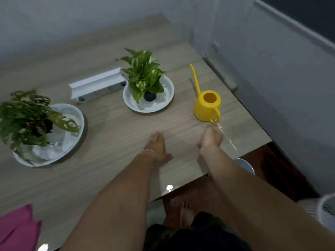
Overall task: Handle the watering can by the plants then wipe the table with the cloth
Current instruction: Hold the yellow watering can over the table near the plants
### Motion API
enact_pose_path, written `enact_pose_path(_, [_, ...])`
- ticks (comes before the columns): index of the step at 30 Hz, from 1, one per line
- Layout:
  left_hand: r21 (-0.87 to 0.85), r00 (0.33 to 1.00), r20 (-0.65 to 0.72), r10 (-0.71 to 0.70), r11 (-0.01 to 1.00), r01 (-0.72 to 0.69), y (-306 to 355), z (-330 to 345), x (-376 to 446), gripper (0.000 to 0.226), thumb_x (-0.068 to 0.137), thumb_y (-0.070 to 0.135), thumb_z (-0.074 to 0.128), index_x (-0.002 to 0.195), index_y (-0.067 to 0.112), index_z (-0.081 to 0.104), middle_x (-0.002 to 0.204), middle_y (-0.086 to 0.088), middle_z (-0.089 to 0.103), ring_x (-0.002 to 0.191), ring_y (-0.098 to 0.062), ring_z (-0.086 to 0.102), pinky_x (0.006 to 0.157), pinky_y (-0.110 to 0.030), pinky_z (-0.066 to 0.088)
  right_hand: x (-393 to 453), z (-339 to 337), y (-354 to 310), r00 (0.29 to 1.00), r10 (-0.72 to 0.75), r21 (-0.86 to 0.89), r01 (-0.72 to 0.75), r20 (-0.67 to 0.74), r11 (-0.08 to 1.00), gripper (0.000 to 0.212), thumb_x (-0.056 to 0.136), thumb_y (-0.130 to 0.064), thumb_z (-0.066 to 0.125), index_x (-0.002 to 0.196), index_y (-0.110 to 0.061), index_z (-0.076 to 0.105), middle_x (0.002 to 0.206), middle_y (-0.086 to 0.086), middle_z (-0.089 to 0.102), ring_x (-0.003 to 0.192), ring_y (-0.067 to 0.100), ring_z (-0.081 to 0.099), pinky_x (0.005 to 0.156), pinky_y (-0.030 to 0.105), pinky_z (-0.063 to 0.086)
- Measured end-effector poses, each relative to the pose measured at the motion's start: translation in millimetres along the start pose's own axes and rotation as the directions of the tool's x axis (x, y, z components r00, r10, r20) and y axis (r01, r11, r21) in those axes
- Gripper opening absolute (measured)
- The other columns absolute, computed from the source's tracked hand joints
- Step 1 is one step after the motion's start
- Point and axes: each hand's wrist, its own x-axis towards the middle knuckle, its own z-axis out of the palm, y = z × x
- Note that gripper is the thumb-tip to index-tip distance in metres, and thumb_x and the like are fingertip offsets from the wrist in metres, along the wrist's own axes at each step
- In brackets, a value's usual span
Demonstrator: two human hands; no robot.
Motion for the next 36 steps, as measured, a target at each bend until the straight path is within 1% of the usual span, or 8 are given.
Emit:
enact_pose_path(4, [-0.016, 0.996, 0.007, -0.093, 0.996, 0.093, 3, 16, 6, 0.135, 0.070, 0.065, 0.075, 0.153, 0.009, -0.015, 0.164, -0.007, -0.020, 0.151, -0.029, -0.017, 0.125, -0.042, 0.003, 23, -8, -8, 0.930, -0.368, -0.395, 0.336, -0.005, 0.855, 0.036, 0.092, -0.023, 0.066, 0.126, -0.015, 0.059, 0.133, 0.017, 0.057, 0.116, 0.038, 0.059, 0.102, 0.051, 0.049])
enact_pose_path(8, [-0.040, 0.993, 0.035, -0.109, 0.993, 0.110, 7, 16, 9, 0.146, 0.063, 0.061, 0.082, 0.151, 0.011, -0.022, 0.162, -0.005, -0.025, 0.149, -0.029, -0.022, 0.124, -0.043, 0.001, 46, -13, -20, 0.893, -0.450, -0.499, 0.403, 0.030, 0.767, 0.057, 0.092, -0.033, 0.073, 0.139, -0.013, 0.048, 0.145, 0.018, 0.045, 0.129, 0.040, 0.050, 0.107, 0.056, 0.044])
enact_pose_path(13, [-0.042, 0.993, 0.006, -0.117, 0.992, 0.118, 8, 18, 8, 0.142, 0.066, 0.056, 0.082, 0.152, 0.010, -0.020, 0.163, -0.006, -0.022, 0.149, -0.031, -0.021, 0.124, -0.042, 0.003, 49, -2, -31, 0.862, -0.452, -0.506, 0.502, 0.229, 0.702, 0.034, 0.101, -0.032, 0.063, 0.105, 0.001, 0.063, 0.111, 0.024, 0.067, 0.108, 0.042, 0.062, 0.087, 0.043, 0.047])
enact_pose_path(16, [-0.023, 0.992, -0.055, -0.116, 0.993, 0.115, 8, 25, 8, 0.140, 0.067, 0.056, 0.081, 0.152, 0.009, -0.019, 0.164, -0.008, -0.021, 0.150, -0.033, -0.019, 0.124, -0.042, 0.003, 47, 3, -33, 0.858, -0.353, -0.497, 0.506, 0.373, 0.704, 0.043, 0.110, -0.029, 0.047, 0.098, 0.008, 0.064, 0.105, 0.032, 0.068, 0.101, 0.044, 0.064, 0.087, 0.048, 0.050])
enact_pose_path(19, [-0.056, 0.991, -0.078, -0.113, 0.992, 0.109, 5, 30, 9, 0.139, 0.065, 0.057, 0.080, 0.153, 0.012, -0.018, 0.164, -0.007, -0.021, 0.150, -0.032, -0.019, 0.124, -0.043, 0.003, 45, 2, -28, 0.843, -0.310, -0.425, 0.499, 0.439, 0.755, 0.036, 0.112, -0.030, 0.038, 0.095, -0.006, 0.058, 0.096, 0.021, 0.061, 0.095, 0.034, 0.060, 0.089, 0.046, 0.047])
enact_pose_path(25, [-0.077, 0.988, -0.101, -0.117, 0.991, 0.109, 7, 32, 6, 0.138, 0.062, 0.058, 0.078, 0.154, 0.015, -0.016, 0.164, -0.004, -0.021, 0.150, -0.030, -0.019, 0.123, -0.046, 0.003, 45, -2, -29, 0.902, -0.236, -0.221, 0.328, 0.360, 0.918, 0.036, 0.112, -0.034, 0.040, 0.130, -0.011, 0.061, 0.129, 0.019, 0.062, 0.118, 0.034, 0.058, 0.107, 0.051, 0.046])
enact_pose_path(29, [-0.112, 0.988, -0.101, -0.119, 0.988, 0.108, 7, 32, 1, 0.133, 0.065, 0.055, 0.076, 0.156, 0.016, -0.013, 0.164, -0.003, -0.022, 0.150, -0.027, -0.019, 0.121, -0.043, -0.001, 32, -8, -28, 0.921, -0.251, -0.141, 0.303, 0.298, 0.943, 0.027, 0.106, -0.038, 0.045, 0.096, -0.022, 0.064, 0.093, 0.005, 0.064, 0.087, 0.022, 0.058, 0.086, 0.043, 0.044])
enact_pose_path(36, [-0.172, 0.991, -0.124, -0.056, 0.985, 0.034, -12, 37, -17, 0.128, 0.067, 0.052, 0.076, 0.156, 0.012, -0.007, 0.165, -0.007, -0.013, 0.152, -0.023, -0.013, 0.122, -0.028, -0.004, -7, -7, -42, 0.926, -0.330, -0.087, 0.350, 0.186, 0.933, 0.037, 0.085, -0.051, 0.048, 0.072, -0.019, 0.060, 0.072, 0.005, 0.059, 0.073, 0.025, 0.057, 0.073, 0.045, 0.045])
